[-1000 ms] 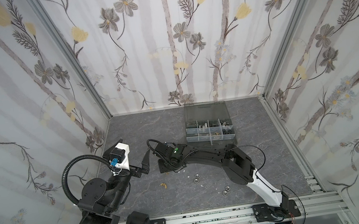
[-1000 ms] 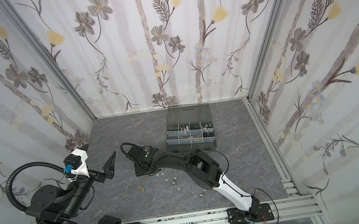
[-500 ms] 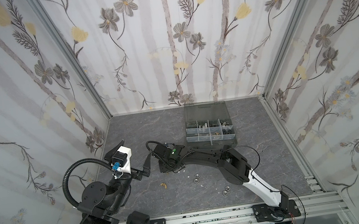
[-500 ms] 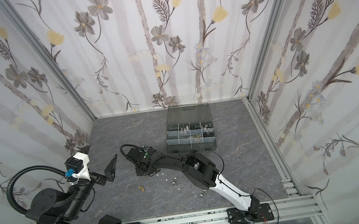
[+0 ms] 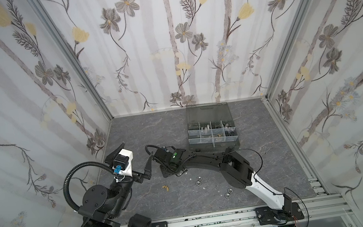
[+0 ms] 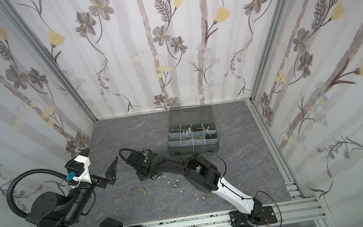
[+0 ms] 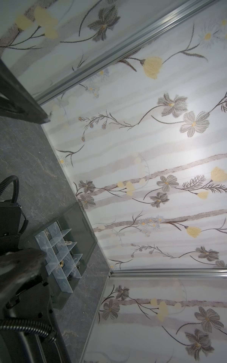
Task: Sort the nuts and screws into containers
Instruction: 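Close the right gripper on the brass wing nut and lift it, then carry the wing nut with the right gripper over the wing-nut compartment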
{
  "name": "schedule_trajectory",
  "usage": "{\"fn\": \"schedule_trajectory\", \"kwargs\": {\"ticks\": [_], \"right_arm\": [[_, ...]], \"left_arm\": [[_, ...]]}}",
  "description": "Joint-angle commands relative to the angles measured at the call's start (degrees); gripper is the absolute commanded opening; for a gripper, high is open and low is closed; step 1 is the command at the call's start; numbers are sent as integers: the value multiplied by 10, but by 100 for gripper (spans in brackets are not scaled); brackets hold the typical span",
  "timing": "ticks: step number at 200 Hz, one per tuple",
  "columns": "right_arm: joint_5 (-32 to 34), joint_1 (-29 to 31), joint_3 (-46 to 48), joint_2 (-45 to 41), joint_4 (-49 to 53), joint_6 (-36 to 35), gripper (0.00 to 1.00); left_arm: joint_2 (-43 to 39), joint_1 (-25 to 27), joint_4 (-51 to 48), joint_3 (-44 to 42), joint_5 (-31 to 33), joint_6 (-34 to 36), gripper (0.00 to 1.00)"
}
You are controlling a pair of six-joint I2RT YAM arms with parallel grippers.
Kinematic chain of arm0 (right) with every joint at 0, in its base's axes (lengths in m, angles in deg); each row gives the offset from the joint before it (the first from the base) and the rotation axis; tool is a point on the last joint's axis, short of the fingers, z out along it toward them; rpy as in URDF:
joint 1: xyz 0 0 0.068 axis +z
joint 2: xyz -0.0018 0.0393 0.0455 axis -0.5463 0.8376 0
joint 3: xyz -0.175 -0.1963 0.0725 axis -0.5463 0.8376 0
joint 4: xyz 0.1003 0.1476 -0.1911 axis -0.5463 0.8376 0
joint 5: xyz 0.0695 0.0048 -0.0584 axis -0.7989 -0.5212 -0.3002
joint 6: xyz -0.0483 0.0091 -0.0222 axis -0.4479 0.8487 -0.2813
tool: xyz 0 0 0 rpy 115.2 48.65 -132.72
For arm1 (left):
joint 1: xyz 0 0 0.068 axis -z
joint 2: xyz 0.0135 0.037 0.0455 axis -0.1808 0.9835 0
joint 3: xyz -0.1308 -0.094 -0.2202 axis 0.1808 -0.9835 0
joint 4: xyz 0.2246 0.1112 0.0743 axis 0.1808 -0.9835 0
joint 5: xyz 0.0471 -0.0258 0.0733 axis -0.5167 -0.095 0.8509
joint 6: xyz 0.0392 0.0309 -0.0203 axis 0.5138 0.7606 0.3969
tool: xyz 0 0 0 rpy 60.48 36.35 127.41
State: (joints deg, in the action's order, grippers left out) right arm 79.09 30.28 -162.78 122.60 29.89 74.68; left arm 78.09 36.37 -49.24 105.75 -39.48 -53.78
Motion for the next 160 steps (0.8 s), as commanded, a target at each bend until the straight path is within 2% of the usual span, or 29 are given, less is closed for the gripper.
{"fn": "schedule_trajectory", "kwargs": {"ticks": [1, 16, 42, 72, 107, 121, 160], "right_arm": [[36, -7, 8, -14, 88, -39, 10], [53, -12, 9, -36, 86, -63, 9], [41, -27, 36, -92, 55, -117, 8], [49, -70, 88, -166, 45, -138, 7], [91, -159, 170, -254, 46, -180, 7], [104, -217, 202, -285, 41, -193, 7], [130, -297, 232, -307, 27, -240, 9]], "left_arm": [[3, 1, 10, 6, 3, 10, 100], [6, 1, 10, 5, 3, 13, 100], [12, 1, 8, 11, 12, 19, 100], [18, 1, 7, 14, 7, 15, 100], [28, 1, 9, 18, 5, 13, 100], [32, 1, 11, 20, 5, 16, 100], [46, 1, 12, 24, 2, 13, 100]]}}
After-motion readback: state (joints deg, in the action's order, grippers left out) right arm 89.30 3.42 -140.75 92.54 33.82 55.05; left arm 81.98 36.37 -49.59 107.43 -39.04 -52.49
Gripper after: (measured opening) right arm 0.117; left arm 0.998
